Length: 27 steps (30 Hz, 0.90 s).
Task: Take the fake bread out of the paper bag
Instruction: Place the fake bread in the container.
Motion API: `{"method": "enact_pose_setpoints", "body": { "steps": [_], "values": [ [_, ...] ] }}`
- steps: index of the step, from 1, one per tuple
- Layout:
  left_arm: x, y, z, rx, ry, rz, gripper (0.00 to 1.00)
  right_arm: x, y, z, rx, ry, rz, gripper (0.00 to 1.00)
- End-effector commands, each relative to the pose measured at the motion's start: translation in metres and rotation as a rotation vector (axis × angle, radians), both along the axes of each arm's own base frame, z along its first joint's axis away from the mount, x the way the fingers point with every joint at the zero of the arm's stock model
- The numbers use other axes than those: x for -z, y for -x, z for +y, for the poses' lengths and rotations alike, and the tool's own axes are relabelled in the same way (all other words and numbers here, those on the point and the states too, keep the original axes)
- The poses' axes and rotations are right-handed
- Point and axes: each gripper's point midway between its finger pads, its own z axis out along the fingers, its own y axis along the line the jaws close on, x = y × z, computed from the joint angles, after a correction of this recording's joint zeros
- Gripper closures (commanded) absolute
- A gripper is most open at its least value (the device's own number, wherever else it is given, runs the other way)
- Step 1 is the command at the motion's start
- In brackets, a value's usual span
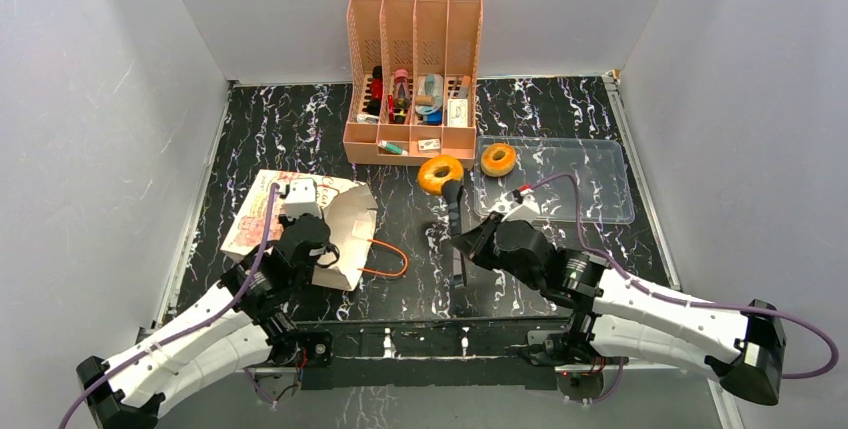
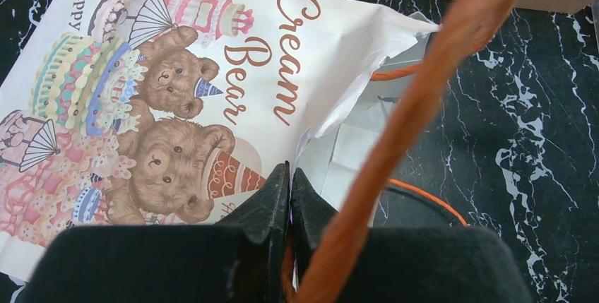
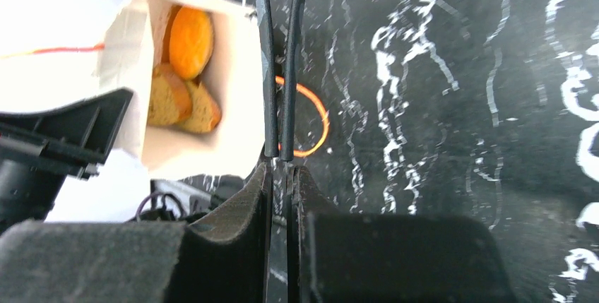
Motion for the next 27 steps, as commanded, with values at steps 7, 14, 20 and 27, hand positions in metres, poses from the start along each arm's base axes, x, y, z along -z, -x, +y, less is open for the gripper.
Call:
{"method": "enact_pose_setpoints", "body": {
  "steps": [7,14,20,27],
  "values": [
    [-0.021,0.0,-0.002,0.016,0.048,-0.046,1.0,-0.028,-0.052,-0.053,0.3,0.029,-0.108,1.0],
    [-0.023,0.002,-0.001,0.024,0.055,-0.055,1.0,-0.014,-0.1,-0.069,0.327,0.076,-0.088,1.0],
    [-0.025,0.004,0.002,0.022,0.056,-0.058,1.0,-0.011,-0.129,-0.109,0.4,0.062,-0.087,1.0],
    [-0.024,0.004,0.001,0.028,0.057,-0.056,1.0,-0.005,-0.144,-0.153,0.475,0.06,-0.074,1.0]
  ]
}}
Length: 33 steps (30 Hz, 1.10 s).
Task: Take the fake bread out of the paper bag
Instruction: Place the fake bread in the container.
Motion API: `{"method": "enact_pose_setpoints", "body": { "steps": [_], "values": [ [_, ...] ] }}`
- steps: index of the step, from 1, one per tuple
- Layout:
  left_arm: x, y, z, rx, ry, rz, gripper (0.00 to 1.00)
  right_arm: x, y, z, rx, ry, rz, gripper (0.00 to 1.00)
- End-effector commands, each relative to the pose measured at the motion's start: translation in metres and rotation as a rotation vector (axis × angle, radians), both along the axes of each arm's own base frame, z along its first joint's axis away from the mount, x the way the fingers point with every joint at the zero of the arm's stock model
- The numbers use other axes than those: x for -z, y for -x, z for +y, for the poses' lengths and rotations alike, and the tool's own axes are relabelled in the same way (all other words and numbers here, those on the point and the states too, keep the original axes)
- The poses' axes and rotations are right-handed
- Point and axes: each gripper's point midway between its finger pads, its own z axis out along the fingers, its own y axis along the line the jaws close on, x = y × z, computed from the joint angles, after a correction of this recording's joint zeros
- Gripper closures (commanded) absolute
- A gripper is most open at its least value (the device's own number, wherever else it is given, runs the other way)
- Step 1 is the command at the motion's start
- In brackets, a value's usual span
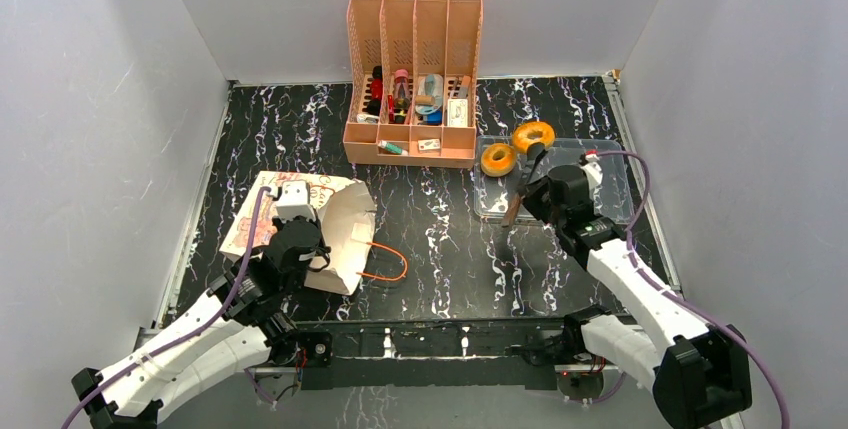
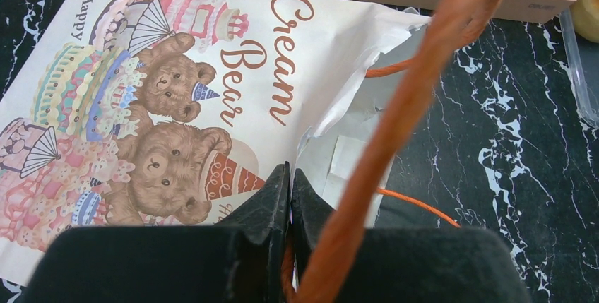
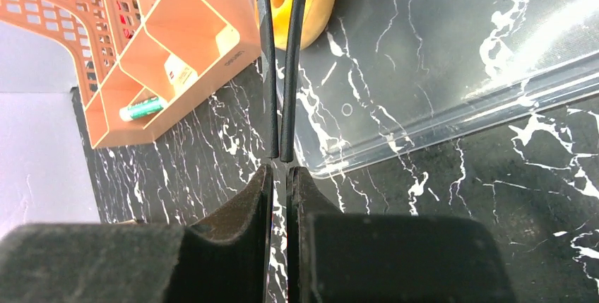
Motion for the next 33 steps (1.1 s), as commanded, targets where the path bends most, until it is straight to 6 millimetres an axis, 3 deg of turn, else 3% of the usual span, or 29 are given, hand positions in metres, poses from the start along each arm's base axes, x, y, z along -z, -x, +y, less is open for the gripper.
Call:
{"method": "enact_pose_setpoints", "body": {
  "steps": [1,13,16,22,33],
  "values": [
    [-0.014,-0.002,-0.001,-0.001,0.021,-0.027,1.0,-0.029,-0.016,-0.009,-0.016,-0.042,-0.114,1.0],
    [-0.016,-0.001,-0.003,0.02,0.033,-0.041,1.0,0.038,-0.039,-0.037,0.06,-0.104,-0.017,1.0],
    [-0.015,-0.002,-0.004,0.024,0.031,-0.037,1.0,0.049,-0.035,-0.04,0.068,-0.113,0.006,0.85],
    [-0.014,-0.002,-0.005,0.027,0.03,-0.035,1.0,0.062,-0.035,-0.042,0.06,-0.144,0.036,0.67],
    [-0.014,-0.002,-0.005,0.027,0.03,-0.034,1.0,0.059,-0.025,-0.041,0.046,-0.158,0.034,0.65]
  ]
}}
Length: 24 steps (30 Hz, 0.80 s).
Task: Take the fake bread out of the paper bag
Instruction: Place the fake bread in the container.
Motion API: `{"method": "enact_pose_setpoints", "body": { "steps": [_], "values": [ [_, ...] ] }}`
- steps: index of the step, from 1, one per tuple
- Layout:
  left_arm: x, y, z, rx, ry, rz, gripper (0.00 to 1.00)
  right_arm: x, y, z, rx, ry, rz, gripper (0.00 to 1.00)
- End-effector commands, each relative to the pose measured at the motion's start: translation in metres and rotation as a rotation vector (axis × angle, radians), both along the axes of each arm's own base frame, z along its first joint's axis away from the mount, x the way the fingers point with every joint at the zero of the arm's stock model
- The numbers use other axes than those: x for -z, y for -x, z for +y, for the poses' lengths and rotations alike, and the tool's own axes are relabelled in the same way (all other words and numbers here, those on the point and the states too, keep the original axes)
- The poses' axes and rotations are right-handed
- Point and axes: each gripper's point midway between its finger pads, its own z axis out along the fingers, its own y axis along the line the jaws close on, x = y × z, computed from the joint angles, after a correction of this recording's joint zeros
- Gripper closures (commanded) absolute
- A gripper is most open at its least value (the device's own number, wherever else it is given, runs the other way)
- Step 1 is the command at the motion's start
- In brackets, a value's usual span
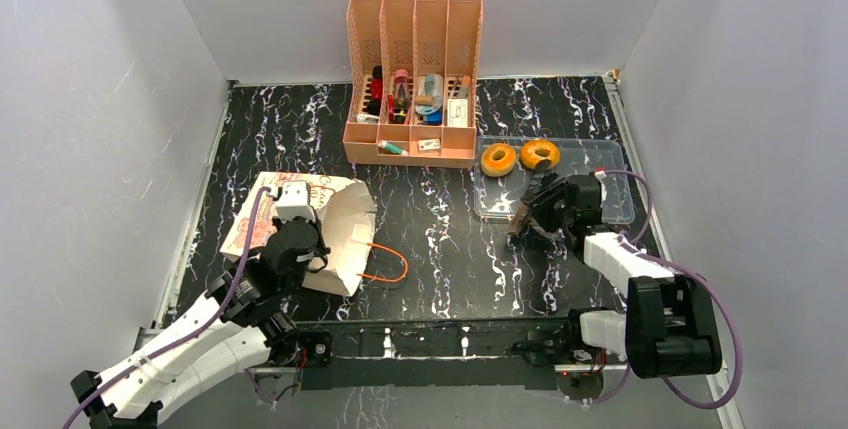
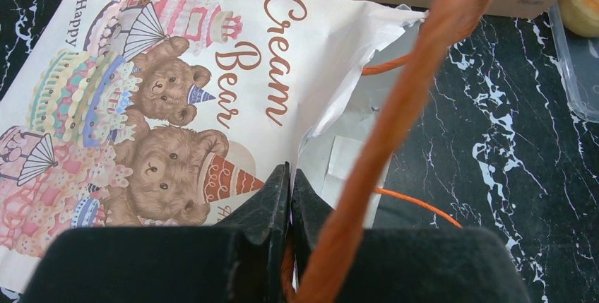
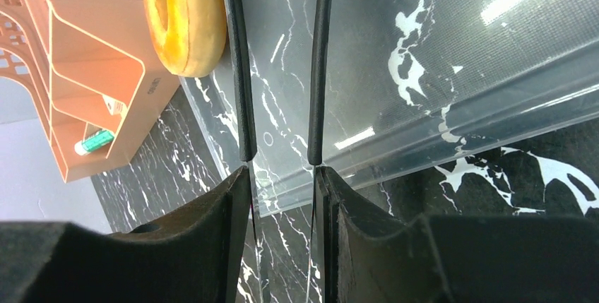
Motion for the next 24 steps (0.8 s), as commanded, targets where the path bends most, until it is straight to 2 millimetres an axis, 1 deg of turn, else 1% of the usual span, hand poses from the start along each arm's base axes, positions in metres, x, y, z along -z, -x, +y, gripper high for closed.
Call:
{"method": "enact_pose_setpoints", "body": {
  "steps": [1,13,19,24],
  "values": [
    [-0.012,-0.003,-0.003,-0.001,0.027,-0.032,1.0,-0.023,-0.005,0.001,-0.009,-0.012,-0.089,0.65],
    [-0.012,-0.002,-0.001,-0.007,0.029,-0.025,1.0,-0.036,0.009,0.003,-0.027,-0.011,-0.114,0.64],
    [-0.011,0.001,0.001,-0.014,0.04,-0.017,1.0,-0.037,0.019,0.006,-0.049,-0.018,-0.113,0.65],
    [-0.015,0.003,0.003,-0.011,0.041,-0.019,1.0,-0.049,0.028,0.011,-0.087,-0.021,-0.154,0.65]
  ]
}}
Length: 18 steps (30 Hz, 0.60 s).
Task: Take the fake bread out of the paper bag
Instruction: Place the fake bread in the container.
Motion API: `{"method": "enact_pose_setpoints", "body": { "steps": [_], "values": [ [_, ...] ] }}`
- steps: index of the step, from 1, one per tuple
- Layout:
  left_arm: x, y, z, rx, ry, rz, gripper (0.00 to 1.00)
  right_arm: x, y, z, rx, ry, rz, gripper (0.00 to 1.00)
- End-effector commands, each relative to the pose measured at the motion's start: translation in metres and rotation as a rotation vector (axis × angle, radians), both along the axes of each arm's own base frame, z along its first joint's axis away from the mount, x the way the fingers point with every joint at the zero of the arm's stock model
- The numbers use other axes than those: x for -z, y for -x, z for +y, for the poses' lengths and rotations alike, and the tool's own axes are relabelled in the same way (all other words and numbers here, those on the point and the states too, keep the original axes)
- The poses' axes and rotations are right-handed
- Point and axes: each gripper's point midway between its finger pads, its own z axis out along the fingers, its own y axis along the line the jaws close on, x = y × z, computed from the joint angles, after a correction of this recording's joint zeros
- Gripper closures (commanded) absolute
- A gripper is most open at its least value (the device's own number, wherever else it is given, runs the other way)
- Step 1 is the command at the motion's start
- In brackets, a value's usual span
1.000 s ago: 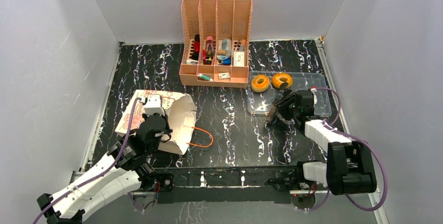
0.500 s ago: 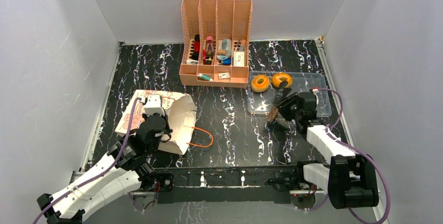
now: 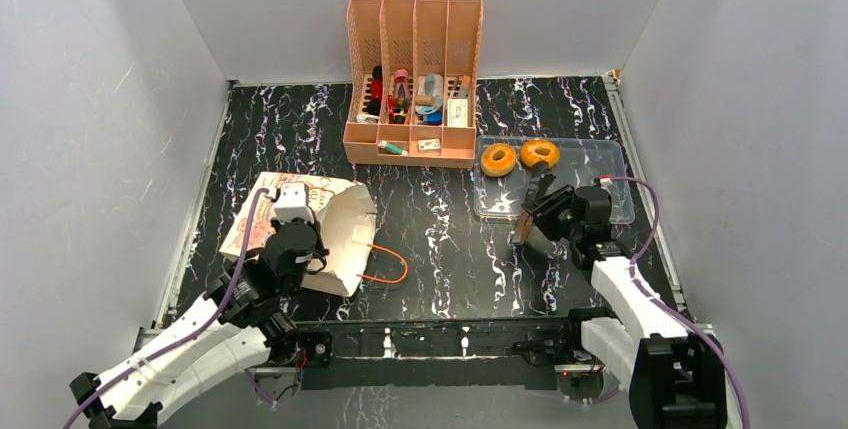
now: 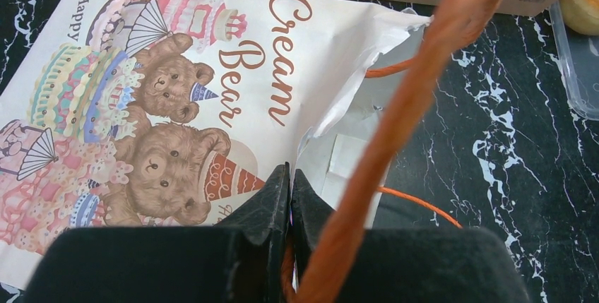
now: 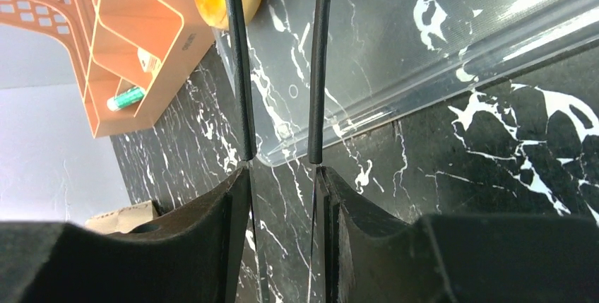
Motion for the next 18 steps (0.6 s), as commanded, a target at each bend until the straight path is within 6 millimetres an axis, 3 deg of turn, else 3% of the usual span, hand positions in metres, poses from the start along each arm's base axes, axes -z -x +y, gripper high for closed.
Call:
{"method": "enact_pose_setpoints", "body": {
  "steps": [1,8,14,18],
  "values": [
    [-0.018,0.001,0.002,-0.006,0.033,-0.026,1.0,-0.025,0.001,0.004,-0.049,0.011,-0.09,0.65],
    [-0.023,0.004,-0.005,0.05,0.053,-0.034,1.0,-0.046,0.015,0.019,-0.161,0.011,-0.146,0.67],
    [-0.027,0.009,-0.026,0.196,0.064,-0.037,1.0,-0.056,0.032,0.054,-0.314,0.012,-0.178,0.69],
    [-0.025,0.011,-0.035,0.261,0.054,-0.031,1.0,-0.052,0.049,0.09,-0.452,0.021,-0.172,0.69]
  ]
}}
